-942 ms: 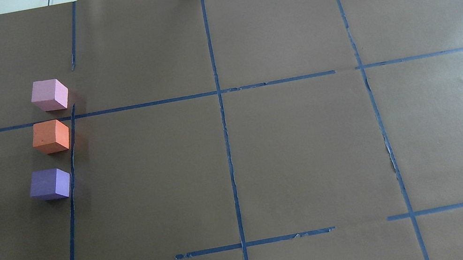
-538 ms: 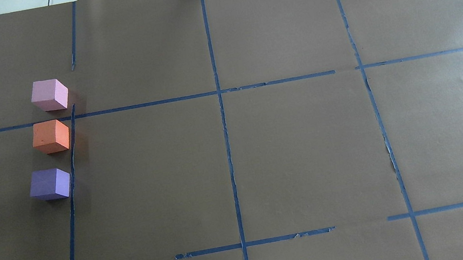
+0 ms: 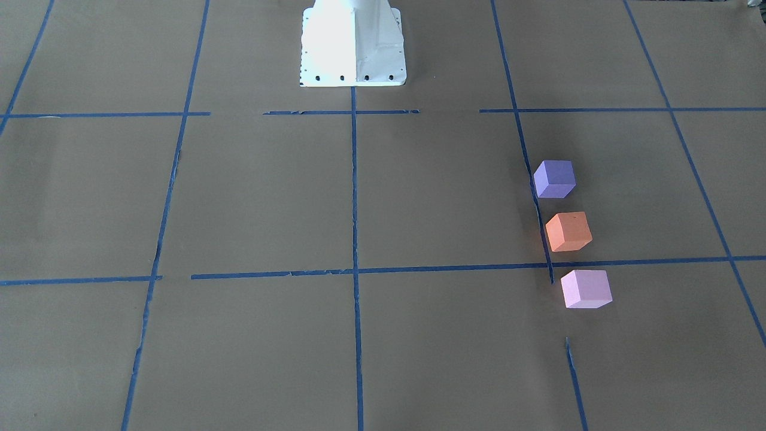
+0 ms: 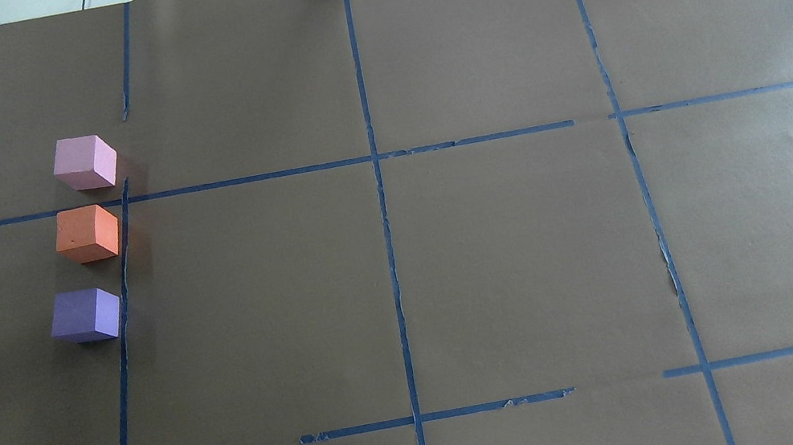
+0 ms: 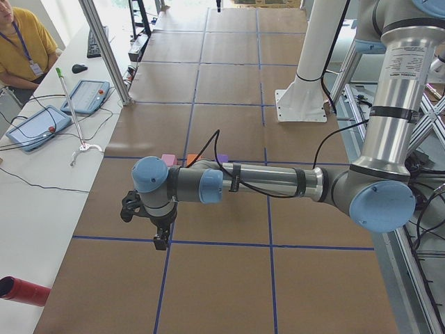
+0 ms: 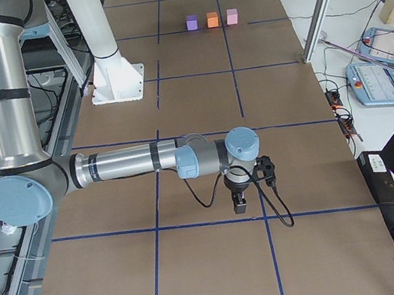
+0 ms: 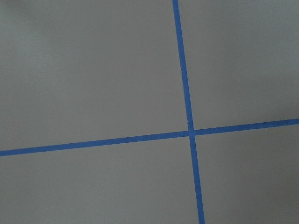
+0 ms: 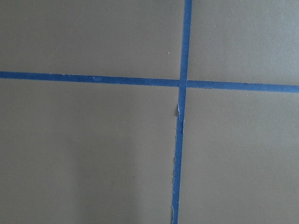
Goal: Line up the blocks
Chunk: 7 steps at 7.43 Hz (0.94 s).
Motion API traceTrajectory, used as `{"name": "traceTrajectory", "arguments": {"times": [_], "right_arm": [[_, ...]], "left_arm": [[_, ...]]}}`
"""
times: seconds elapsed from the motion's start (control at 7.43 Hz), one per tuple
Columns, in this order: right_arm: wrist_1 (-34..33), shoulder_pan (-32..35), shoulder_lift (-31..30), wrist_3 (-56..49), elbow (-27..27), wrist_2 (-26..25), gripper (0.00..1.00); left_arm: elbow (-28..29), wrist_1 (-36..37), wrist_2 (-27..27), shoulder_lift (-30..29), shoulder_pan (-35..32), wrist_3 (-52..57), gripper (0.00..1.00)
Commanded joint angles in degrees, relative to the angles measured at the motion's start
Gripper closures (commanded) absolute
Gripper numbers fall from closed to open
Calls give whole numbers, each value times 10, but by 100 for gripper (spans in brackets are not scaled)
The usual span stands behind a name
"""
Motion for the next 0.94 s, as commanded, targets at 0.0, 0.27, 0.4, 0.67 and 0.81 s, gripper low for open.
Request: {"name": "traceTrajectory", "arguments": {"times": [0.0, 0.27, 0.4, 0.67, 0.81], "right_arm": [[-1, 0, 0, 0, 0, 0, 0], [0, 0, 0, 0, 0, 0, 0], [0, 0, 0, 0, 0, 0, 0], [-1, 0, 0, 0, 0, 0, 0], [-1, 0, 0, 0, 0, 0, 0]], "left_arm": [[-7, -3, 0, -4, 0, -5, 1], [-15, -3, 0, -7, 0, -5, 1], [-14, -4, 0, -8, 0, -5, 1], [-14, -4, 0, -12, 0, -5, 1], [-11, -4, 0, -12, 1, -4, 1]]}}
